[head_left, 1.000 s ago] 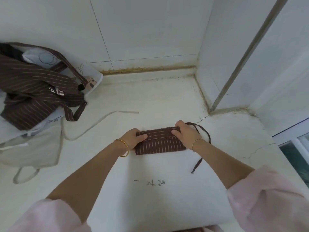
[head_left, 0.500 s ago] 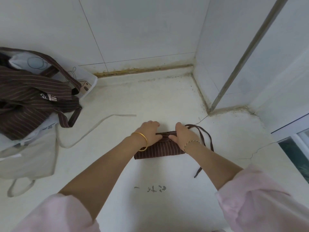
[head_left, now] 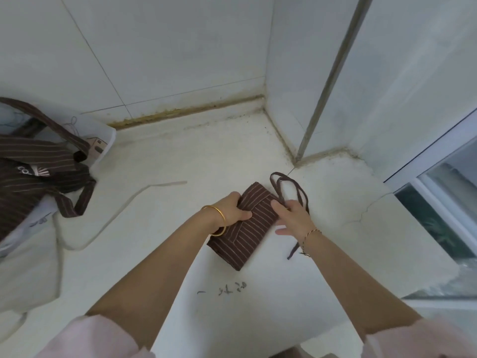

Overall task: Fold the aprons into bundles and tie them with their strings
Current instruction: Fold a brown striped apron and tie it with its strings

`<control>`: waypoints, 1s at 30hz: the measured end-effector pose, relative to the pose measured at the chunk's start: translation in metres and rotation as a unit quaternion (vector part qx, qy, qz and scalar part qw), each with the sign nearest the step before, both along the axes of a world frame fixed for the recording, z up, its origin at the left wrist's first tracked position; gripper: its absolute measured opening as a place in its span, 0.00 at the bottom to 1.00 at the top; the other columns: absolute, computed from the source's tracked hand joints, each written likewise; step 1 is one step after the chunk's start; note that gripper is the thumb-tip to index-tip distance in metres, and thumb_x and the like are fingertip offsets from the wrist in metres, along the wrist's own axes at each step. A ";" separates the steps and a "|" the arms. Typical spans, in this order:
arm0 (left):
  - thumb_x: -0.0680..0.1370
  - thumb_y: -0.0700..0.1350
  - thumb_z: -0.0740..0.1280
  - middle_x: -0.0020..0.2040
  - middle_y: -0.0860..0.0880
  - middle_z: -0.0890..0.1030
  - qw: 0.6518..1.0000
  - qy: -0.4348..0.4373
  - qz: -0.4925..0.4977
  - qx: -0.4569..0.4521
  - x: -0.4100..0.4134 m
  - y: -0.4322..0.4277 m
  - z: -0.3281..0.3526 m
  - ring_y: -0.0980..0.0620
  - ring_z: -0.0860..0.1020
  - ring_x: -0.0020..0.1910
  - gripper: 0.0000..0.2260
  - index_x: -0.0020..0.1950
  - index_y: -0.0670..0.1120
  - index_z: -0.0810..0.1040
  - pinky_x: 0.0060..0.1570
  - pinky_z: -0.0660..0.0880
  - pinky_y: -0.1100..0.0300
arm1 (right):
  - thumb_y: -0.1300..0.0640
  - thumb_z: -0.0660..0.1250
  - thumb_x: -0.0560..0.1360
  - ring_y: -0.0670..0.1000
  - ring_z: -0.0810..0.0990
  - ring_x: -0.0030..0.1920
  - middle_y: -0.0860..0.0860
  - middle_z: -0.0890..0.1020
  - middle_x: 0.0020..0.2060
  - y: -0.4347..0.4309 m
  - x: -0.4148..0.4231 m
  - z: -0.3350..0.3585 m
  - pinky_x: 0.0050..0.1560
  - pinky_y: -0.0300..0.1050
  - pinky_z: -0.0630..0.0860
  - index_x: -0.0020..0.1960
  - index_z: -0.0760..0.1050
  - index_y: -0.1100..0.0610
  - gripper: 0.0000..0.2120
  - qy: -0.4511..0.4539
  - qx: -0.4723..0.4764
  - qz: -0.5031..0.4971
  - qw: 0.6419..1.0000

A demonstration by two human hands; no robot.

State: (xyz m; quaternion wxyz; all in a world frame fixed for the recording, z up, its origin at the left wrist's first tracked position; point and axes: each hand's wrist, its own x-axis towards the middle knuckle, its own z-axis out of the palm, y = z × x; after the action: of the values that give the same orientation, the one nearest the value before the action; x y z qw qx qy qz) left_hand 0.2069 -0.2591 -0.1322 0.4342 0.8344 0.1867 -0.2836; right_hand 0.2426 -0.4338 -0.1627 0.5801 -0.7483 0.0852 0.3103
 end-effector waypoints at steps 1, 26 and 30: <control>0.77 0.48 0.66 0.59 0.45 0.74 1.000 -0.007 0.007 -0.012 0.001 -0.005 0.003 0.46 0.75 0.56 0.21 0.66 0.43 0.65 0.58 0.73 0.54 | 0.52 0.65 0.77 0.55 0.79 0.53 0.56 0.78 0.52 -0.001 -0.002 0.001 0.48 0.52 0.81 0.57 0.71 0.59 0.13 0.049 0.049 -0.009 0.998; 0.78 0.47 0.65 0.56 0.42 0.78 0.991 -0.055 0.086 0.088 -0.014 -0.026 0.058 0.44 0.77 0.54 0.13 0.58 0.41 0.72 0.55 0.76 0.49 | 0.56 0.62 0.77 0.54 0.72 0.53 0.51 0.79 0.45 -0.017 0.045 0.060 0.49 0.46 0.65 0.53 0.70 0.55 0.06 -0.530 -0.348 0.305 0.710; 0.78 0.46 0.64 0.52 0.44 0.77 0.990 -0.058 0.078 0.104 -0.013 -0.027 0.062 0.45 0.77 0.50 0.09 0.54 0.44 0.70 0.45 0.77 0.53 | 0.50 0.63 0.77 0.52 0.75 0.53 0.49 0.80 0.47 -0.015 0.045 0.068 0.54 0.48 0.72 0.55 0.74 0.51 0.09 -0.473 -0.318 0.317 0.758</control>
State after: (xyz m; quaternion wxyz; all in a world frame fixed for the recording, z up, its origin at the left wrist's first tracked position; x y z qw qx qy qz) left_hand 0.1935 -0.2865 -0.0706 0.3761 0.8728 0.2543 -0.1793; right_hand 0.2877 -0.4492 -0.0944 0.1439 -0.9254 -0.3485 0.0386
